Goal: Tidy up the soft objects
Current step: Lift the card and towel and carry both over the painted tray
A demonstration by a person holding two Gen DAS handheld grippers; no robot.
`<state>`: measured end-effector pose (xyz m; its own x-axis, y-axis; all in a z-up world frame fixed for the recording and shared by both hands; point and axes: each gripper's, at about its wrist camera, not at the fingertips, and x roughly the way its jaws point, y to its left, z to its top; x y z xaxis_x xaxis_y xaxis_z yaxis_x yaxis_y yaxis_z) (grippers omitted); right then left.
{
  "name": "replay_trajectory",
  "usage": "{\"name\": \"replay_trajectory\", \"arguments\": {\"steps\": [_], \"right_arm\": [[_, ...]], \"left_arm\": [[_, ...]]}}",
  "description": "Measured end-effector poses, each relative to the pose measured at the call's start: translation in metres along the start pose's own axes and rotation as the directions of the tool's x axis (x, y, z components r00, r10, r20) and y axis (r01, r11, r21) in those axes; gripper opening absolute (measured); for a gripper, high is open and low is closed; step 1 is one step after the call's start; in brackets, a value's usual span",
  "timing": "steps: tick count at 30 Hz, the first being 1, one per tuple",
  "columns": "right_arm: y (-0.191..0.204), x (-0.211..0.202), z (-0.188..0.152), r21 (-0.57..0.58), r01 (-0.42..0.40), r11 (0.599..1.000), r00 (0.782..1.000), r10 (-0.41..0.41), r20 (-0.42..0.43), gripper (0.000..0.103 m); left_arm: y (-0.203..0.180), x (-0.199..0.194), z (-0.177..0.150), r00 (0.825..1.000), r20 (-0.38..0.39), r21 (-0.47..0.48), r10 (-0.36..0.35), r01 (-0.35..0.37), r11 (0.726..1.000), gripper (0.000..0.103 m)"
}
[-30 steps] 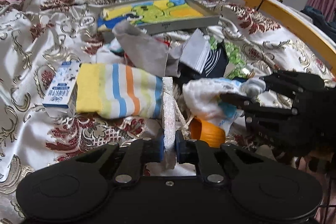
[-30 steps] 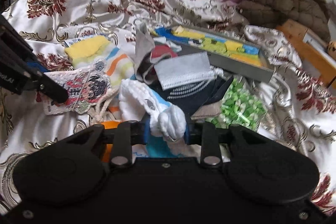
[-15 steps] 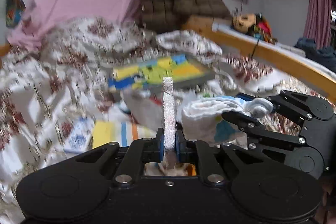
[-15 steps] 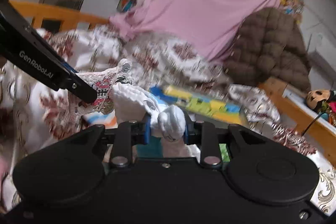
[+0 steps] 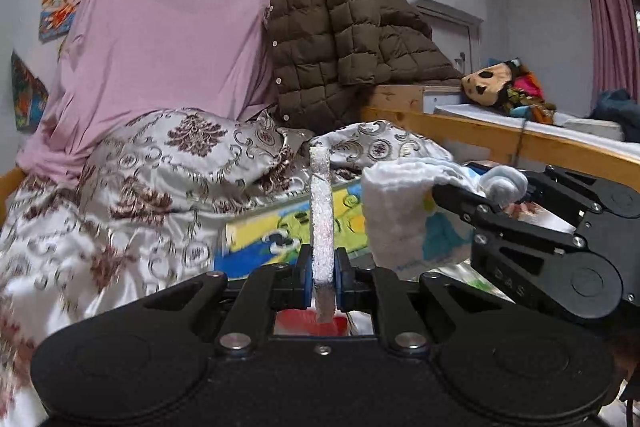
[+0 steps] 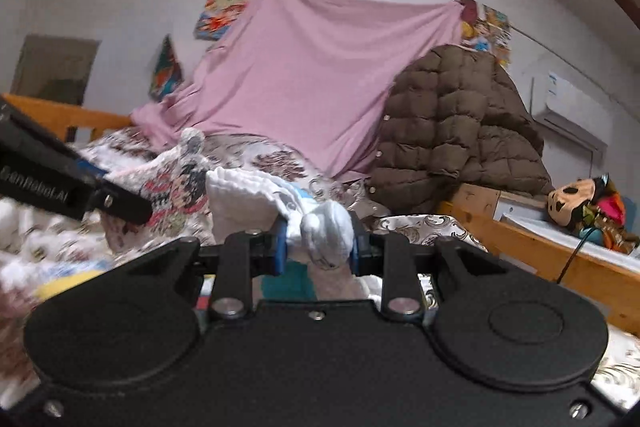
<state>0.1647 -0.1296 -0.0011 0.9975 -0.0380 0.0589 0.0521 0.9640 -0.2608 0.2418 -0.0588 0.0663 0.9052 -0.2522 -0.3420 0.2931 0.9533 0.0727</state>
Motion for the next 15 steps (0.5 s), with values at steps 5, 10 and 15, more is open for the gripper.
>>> {"name": "replay_trajectory", "arguments": {"steps": [5,10,15], "right_arm": [[-0.029,0.078,-0.021,0.107,0.042,0.993,0.999,-0.038,-0.036,0.020],[-0.062,0.144,-0.052,0.192,0.043,0.980,0.996,-0.026,-0.090,0.020],[-0.095,0.191,-0.089,0.306,0.080,0.949,0.989,-0.038,-0.142,0.020]], "left_arm": [[0.002,0.070,0.027,0.999,-0.011,-0.012,0.032,-0.032,0.999,0.011],[0.004,0.149,0.047,0.999,-0.039,-0.062,0.031,-0.034,0.998,0.011],[-0.006,0.222,0.053,0.996,-0.093,-0.108,0.009,-0.019,0.994,0.011]]}}
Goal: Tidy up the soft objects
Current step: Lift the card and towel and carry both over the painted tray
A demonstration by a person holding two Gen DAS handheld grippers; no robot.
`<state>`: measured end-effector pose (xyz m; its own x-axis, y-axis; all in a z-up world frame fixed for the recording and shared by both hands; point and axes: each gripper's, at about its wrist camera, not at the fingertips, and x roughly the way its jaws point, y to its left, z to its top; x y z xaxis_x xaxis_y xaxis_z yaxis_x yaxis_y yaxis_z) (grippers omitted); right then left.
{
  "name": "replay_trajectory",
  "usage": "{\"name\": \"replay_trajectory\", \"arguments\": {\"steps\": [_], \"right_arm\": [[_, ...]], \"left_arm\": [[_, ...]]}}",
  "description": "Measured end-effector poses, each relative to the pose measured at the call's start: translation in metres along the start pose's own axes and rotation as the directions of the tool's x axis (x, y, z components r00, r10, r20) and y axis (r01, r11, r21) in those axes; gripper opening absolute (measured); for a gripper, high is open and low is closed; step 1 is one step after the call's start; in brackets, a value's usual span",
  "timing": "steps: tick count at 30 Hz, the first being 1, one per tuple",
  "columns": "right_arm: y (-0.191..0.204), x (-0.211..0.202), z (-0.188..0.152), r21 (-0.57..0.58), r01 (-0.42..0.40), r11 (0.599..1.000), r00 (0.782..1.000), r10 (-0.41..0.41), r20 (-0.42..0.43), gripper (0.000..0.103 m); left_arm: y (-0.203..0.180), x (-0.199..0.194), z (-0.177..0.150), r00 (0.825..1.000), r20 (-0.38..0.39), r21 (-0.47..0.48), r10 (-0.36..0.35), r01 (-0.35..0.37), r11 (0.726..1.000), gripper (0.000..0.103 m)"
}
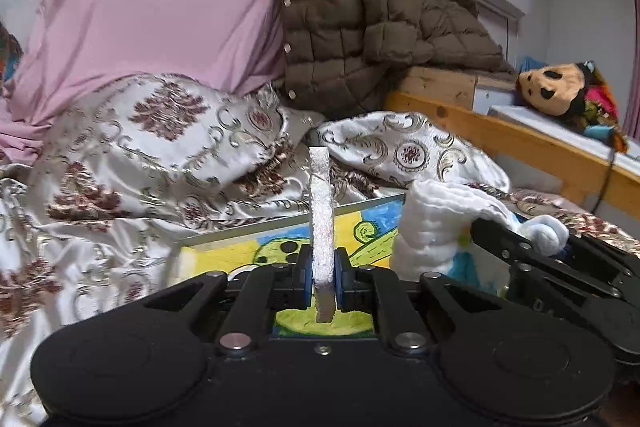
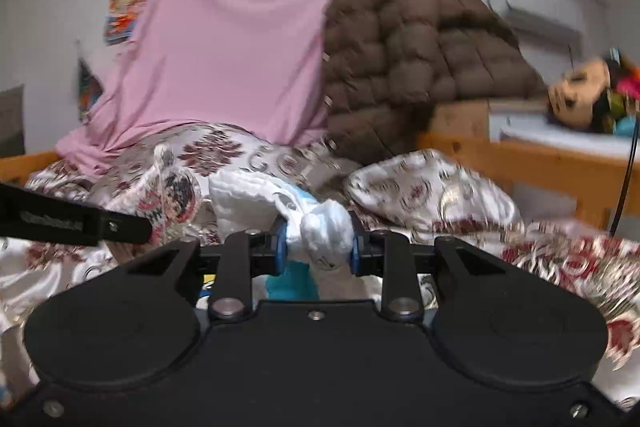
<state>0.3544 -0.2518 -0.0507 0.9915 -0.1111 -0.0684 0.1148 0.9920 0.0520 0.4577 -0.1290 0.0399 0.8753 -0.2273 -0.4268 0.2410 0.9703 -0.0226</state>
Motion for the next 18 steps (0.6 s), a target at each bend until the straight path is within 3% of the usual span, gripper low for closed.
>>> {"name": "replay_trajectory", "arguments": {"steps": [7,14,18], "right_arm": [[-0.033,0.069,-0.017,0.089,0.020,0.996,0.995,-0.011,-0.104,0.021],[-0.059,0.107,-0.006,0.113,0.048,0.992,0.954,-0.012,-0.300,0.025],[-0.072,0.127,0.003,0.118,0.061,0.991,0.947,-0.021,-0.321,0.032]], "left_arm": [[-0.011,0.061,-0.007,0.993,-0.116,-0.051,-0.007,0.001,0.999,0.011],[-0.014,0.090,-0.012,0.972,-0.232,-0.099,-0.033,0.010,0.995,0.011],[-0.018,0.096,-0.012,0.960,-0.278,-0.098,-0.037,0.010,0.995,0.011]]}}
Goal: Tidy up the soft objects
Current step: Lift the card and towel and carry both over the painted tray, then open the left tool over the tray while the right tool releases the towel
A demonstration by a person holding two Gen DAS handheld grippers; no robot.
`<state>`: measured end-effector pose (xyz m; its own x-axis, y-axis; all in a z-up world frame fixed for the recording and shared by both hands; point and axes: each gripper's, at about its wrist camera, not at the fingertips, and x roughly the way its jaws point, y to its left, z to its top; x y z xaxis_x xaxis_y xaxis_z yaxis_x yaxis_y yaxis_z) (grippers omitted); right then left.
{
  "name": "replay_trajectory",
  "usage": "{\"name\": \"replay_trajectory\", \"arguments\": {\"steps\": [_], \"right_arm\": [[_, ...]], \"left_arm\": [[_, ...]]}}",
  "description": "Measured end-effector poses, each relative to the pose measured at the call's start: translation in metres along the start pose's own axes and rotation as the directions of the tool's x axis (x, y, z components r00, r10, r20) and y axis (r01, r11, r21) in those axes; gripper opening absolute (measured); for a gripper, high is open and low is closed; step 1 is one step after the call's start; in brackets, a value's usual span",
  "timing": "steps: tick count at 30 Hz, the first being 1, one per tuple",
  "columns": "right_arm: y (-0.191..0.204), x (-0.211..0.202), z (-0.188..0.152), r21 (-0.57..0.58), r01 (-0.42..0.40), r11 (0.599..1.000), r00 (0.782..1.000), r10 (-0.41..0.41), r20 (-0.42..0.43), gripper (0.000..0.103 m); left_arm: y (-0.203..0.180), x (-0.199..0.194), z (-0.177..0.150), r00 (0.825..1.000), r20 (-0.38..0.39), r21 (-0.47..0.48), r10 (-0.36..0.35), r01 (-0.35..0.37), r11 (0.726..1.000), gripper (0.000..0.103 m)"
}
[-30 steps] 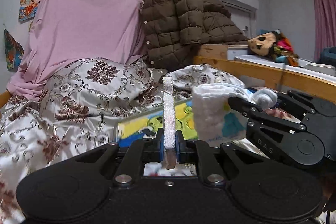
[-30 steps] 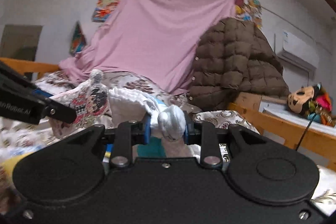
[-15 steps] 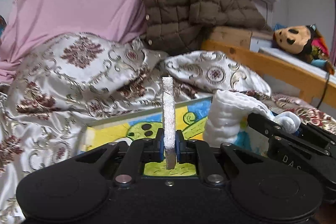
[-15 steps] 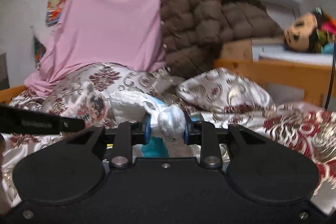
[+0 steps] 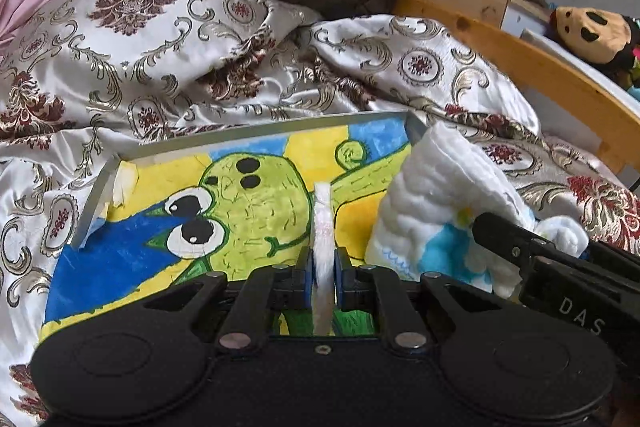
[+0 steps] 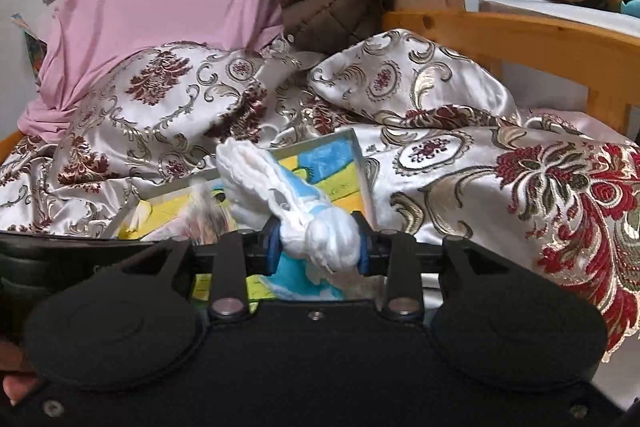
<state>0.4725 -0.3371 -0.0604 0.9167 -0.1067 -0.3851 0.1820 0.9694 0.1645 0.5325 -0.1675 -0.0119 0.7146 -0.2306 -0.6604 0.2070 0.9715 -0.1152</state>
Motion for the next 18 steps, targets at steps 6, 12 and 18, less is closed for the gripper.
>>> {"name": "replay_trajectory", "arguments": {"steps": [6,12,18], "right_arm": [[0.005,-0.020,0.000,0.005,-0.003,1.000,1.000,0.003,0.004,0.063],[0.011,-0.097,0.002,0.020,-0.012,1.000,0.999,0.011,0.040,0.091],[0.011,-0.124,0.009,0.015,-0.014,1.000,0.997,0.012,0.083,0.101]], "left_arm": [[-0.003,-0.008,-0.001,1.000,-0.006,0.007,0.014,-0.014,1.000,0.029],[-0.001,-0.025,-0.001,1.000,-0.002,-0.013,0.025,-0.025,1.000,0.046],[0.000,-0.061,0.000,0.998,0.061,-0.011,0.032,-0.032,0.999,0.060]]}}
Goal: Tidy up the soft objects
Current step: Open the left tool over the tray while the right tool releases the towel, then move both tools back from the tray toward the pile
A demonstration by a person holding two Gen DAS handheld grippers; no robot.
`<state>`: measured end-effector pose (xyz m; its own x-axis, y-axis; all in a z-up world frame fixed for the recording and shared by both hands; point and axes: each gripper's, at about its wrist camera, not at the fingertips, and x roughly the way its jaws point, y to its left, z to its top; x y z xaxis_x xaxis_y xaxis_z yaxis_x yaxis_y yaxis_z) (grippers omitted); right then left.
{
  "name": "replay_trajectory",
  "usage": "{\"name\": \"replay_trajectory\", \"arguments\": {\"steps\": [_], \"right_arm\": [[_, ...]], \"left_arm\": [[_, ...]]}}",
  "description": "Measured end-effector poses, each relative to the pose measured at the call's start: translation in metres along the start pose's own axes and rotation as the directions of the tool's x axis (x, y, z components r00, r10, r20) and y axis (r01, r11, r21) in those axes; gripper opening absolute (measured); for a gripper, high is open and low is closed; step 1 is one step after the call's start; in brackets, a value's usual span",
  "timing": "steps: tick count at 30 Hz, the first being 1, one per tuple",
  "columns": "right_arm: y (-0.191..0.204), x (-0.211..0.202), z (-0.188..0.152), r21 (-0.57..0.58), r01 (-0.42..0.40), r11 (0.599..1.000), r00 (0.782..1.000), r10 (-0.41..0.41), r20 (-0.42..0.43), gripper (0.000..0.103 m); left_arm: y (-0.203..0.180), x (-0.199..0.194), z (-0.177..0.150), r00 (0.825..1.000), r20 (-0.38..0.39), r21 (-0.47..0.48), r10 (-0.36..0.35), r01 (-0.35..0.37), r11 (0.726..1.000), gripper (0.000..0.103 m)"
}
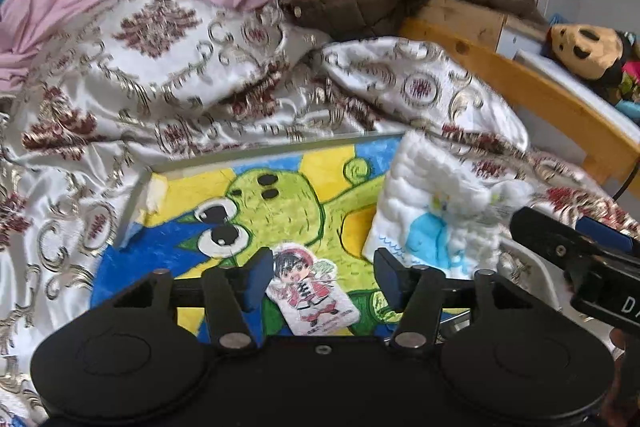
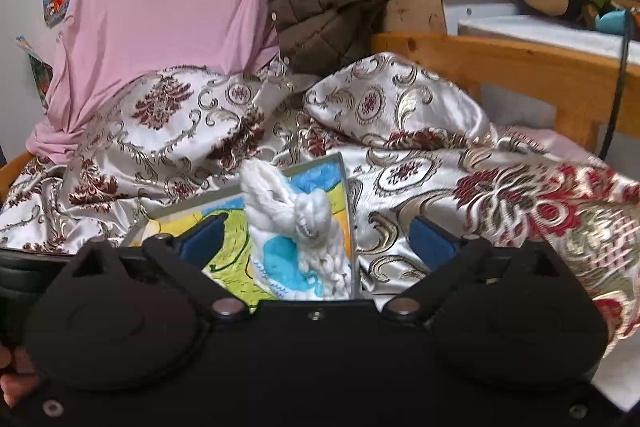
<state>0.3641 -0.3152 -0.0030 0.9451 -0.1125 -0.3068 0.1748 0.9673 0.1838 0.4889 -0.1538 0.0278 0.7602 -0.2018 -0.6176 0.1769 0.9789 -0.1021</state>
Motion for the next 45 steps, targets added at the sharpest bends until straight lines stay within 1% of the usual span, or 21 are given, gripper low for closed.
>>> {"name": "replay_trajectory", "arguments": {"steps": [3,5,6,8,12,15,17,21,25,28,31,34,37,40,45], "right_arm": [[0.001,-0.019,0.006,-0.009,0.003,1.000,0.999,-0.003,0.035,0.102],[0.002,-0.033,0.009,-0.014,-0.001,1.000,0.998,0.002,0.067,0.102],[0.003,-0.039,0.011,-0.017,-0.004,1.000,0.996,0.005,0.084,0.102],[0.006,-0.054,0.014,-0.030,-0.008,1.000,0.993,0.012,0.116,0.102],[0.016,-0.085,0.015,-0.069,-0.014,0.998,0.986,0.025,0.162,0.102],[0.026,-0.110,0.011,-0.097,-0.024,0.995,0.978,0.043,0.202,0.102],[0.032,-0.126,0.007,-0.109,-0.028,0.994,0.971,0.053,0.235,0.102],[0.045,-0.161,-0.006,-0.113,-0.024,0.993,0.945,0.059,0.320,0.102],[0.057,-0.187,-0.024,-0.101,-0.035,0.994,0.922,0.071,0.381,0.102],[0.066,-0.207,-0.038,-0.100,-0.044,0.994,0.911,0.081,0.404,0.102],[0.074,-0.224,-0.054,-0.112,-0.038,0.993,0.911,0.080,0.405,0.102],[0.081,-0.239,-0.068,-0.138,-0.018,0.990,0.919,0.071,0.388,0.102],[0.085,-0.252,-0.081,-0.136,-0.021,0.990,0.929,0.070,0.362,0.102],[0.090,-0.264,-0.094,-0.145,-0.023,0.989,0.942,0.070,0.329,0.102],[0.095,-0.281,-0.109,-0.153,-0.020,0.988,0.960,0.061,0.272,0.102]], "left_arm": [[0.003,-0.025,0.001,0.998,0.056,-0.016,-0.004,0.005,1.000,0.066],[0.004,-0.045,0.001,0.994,0.108,-0.020,0.001,0.001,1.000,0.073],[0.004,-0.056,0.000,0.991,0.135,-0.020,0.006,-0.003,1.000,0.075],[0.004,-0.077,-0.001,0.983,0.185,-0.020,0.014,-0.011,1.000,0.081],[0.004,-0.118,-0.006,0.964,0.265,-0.011,0.019,-0.017,1.000,0.085],[0.004,-0.149,-0.014,0.947,0.321,-0.009,0.024,-0.023,1.000,0.090],[0.004,-0.168,-0.023,0.935,0.355,-0.008,0.028,-0.027,1.000,0.094],[0.006,-0.206,-0.044,0.908,0.418,0.002,0.035,-0.039,0.999,0.100],[0.015,-0.241,-0.070,0.888,0.458,-0.013,0.045,-0.044,0.999,0.102],[0.021,-0.266,-0.091,0.874,0.483,-0.013,0.055,-0.056,0.998,0.102],[0.026,-0.288,-0.113,0.859,0.505,0.002,0.080,-0.094,0.996,0.102],[0.030,-0.306,-0.136,0.860,0.503,0.009,0.091,-0.111,0.994,0.102],[0.036,-0.321,-0.159,0.873,0.480,0.014,0.089,-0.109,0.994,0.102],[0.043,-0.331,-0.179,0.894,0.441,0.012,0.083,-0.098,0.995,0.102],[0.060,-0.341,-0.208,0.938,0.341,0.003,0.059,-0.064,0.998,0.102]]}}
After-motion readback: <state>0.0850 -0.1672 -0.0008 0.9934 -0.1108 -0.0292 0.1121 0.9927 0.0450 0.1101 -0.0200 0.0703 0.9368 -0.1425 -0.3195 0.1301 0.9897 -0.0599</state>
